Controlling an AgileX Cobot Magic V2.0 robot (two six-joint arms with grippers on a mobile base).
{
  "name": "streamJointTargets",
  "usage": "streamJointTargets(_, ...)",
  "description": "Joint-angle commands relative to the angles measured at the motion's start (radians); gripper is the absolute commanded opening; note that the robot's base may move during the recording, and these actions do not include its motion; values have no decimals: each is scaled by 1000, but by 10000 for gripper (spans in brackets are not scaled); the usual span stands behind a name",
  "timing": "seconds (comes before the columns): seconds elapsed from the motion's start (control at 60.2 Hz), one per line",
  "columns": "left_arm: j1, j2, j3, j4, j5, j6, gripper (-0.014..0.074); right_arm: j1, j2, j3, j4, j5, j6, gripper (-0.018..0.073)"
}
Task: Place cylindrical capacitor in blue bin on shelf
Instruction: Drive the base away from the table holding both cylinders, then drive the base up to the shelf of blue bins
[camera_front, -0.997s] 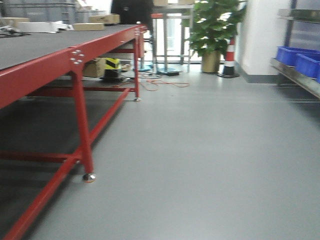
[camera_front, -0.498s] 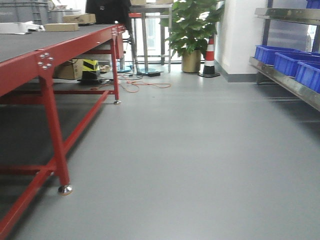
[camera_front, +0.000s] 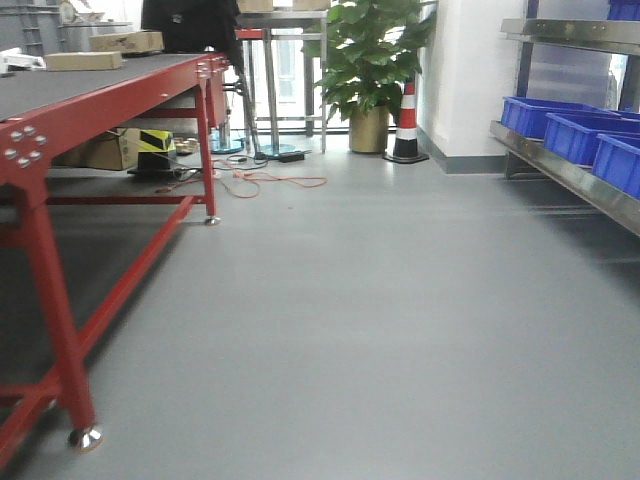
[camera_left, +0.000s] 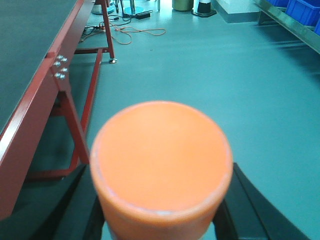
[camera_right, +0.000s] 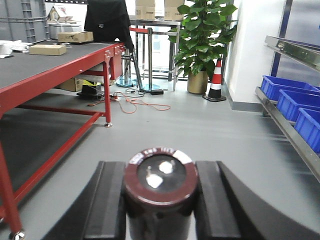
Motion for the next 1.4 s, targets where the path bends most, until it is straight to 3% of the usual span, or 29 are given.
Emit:
streamJointTargets(0.0,-5,-3,-6,-2,-19,-6,-111,-1,-3,-2,-3,-26,-2,-162)
streamJointTargets(1.379,-5,-3,-6,-2,-19,-6,-111,-1,-3,-2,-3,-26,-2,-162)
